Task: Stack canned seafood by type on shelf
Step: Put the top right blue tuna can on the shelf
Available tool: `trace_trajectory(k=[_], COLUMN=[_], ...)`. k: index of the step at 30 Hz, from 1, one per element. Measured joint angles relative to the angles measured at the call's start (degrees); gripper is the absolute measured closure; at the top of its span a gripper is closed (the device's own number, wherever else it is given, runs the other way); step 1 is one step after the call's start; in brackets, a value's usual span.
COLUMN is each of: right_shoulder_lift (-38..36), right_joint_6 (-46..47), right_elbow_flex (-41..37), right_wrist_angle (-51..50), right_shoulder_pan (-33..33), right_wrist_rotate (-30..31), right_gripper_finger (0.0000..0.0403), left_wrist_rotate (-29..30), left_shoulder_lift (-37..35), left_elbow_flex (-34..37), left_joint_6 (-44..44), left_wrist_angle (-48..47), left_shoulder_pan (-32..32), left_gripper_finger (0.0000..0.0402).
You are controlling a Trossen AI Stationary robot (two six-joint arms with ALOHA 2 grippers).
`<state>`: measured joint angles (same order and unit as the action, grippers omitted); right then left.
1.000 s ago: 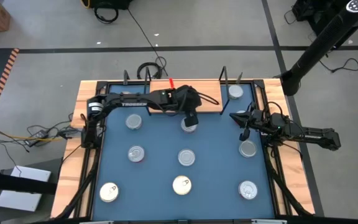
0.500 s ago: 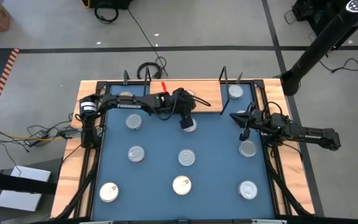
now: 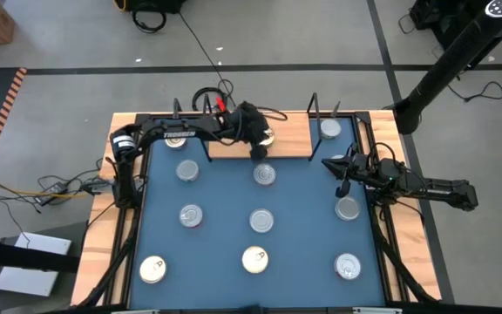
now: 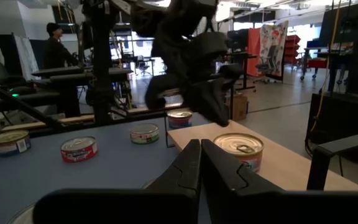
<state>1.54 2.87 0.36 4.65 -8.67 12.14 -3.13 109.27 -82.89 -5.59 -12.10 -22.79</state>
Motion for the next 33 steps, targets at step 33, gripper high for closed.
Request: trace_trajectory(k=[33], right_shoulder_lift=[0.0], right_joint_6=[-0.02], right_elbow_flex=[0.0], right_wrist_angle=[-0.01], right_shoulder_pan=[-0.01], right_wrist_rotate=[0.07], right_gripper_finger=[0.038], left_wrist_rotate=[-8.07], left_shoulder_lift=[3.15], left_elbow_flex=[-0.5], left_joint_6=[-7.68], left_wrist_angle=[-4.54], left_shoulder_pan=[-9.8], left_gripper_finger=[0.0401])
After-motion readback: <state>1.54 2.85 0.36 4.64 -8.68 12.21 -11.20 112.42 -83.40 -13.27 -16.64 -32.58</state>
